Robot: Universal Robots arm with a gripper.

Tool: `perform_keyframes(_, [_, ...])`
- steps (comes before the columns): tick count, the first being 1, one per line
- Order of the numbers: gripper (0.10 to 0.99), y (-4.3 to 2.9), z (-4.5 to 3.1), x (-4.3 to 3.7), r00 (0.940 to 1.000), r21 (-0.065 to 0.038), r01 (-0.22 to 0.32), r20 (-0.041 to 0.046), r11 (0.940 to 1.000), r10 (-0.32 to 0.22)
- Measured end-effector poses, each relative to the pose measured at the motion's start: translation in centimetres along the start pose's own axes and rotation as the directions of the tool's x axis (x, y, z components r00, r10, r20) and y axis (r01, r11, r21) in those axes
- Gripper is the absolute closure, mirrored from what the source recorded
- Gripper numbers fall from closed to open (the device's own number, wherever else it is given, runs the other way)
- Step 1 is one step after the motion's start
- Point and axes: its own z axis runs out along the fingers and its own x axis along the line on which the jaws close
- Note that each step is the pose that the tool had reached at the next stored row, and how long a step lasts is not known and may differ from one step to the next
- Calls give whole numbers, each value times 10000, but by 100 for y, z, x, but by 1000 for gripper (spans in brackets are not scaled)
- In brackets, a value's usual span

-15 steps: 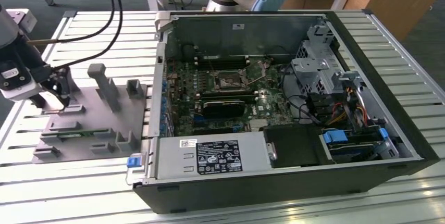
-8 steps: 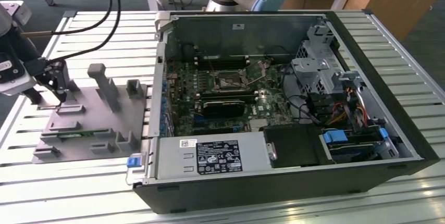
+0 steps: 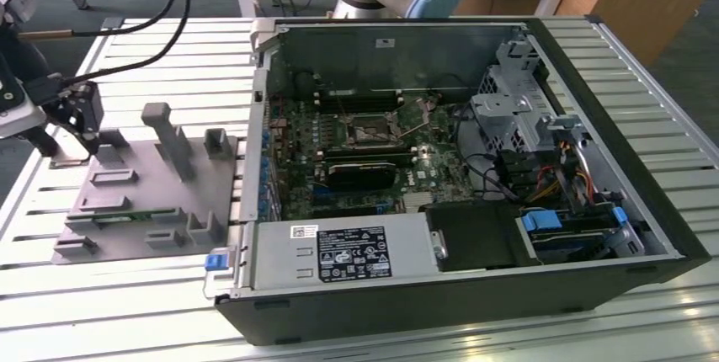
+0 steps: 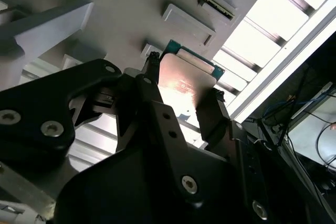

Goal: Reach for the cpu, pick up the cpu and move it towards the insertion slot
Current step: 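Pick up the cpu and move it towards the insertion slot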

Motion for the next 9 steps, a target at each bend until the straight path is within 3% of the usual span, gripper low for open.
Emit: perform_keyframes(9, [553,21,-238,0,10000,0,0,-1,10000,0])
